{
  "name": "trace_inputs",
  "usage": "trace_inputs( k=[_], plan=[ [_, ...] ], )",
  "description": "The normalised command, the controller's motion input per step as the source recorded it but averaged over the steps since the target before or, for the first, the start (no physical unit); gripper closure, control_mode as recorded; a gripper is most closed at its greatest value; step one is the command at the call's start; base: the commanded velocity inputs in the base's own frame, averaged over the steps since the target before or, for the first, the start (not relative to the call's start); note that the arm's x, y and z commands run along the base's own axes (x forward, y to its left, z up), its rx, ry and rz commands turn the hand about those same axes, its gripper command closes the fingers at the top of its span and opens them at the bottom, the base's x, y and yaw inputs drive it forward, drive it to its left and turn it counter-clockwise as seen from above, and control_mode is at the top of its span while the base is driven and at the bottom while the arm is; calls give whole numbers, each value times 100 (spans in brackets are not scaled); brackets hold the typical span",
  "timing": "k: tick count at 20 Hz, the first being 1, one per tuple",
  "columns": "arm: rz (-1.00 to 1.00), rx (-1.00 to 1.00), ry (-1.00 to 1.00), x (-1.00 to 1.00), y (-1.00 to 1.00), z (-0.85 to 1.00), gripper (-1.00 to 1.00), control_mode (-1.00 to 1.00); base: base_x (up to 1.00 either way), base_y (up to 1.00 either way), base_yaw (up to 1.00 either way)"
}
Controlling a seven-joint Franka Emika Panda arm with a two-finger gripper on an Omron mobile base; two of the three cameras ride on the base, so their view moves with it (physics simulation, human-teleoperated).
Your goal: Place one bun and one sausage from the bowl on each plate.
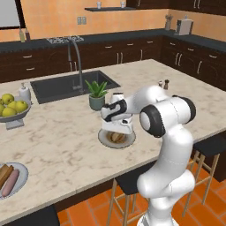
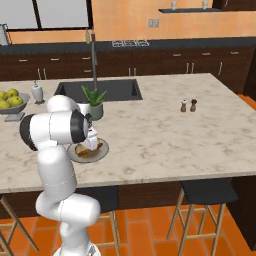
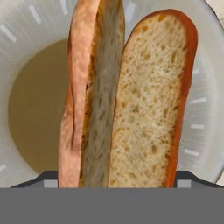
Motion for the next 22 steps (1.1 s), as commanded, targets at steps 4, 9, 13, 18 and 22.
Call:
trace_inputs(
  k=[4, 9, 13, 18, 22],
  plan=[
    [-1, -3, 0, 0, 4, -45, -100, -100, 0, 0, 0],
    [0, 0, -3, -8, 1, -12, -100, -100, 0, 0, 0],
    [0, 0, -6, -39, 0, 0, -100, -100, 0, 0, 0],
    [0, 0, -11, -43, 0, 26, -100, -100, 0, 0, 0],
    [1, 0, -15, -37, 0, 67, -100, -100, 0, 0, 0]
  ],
)
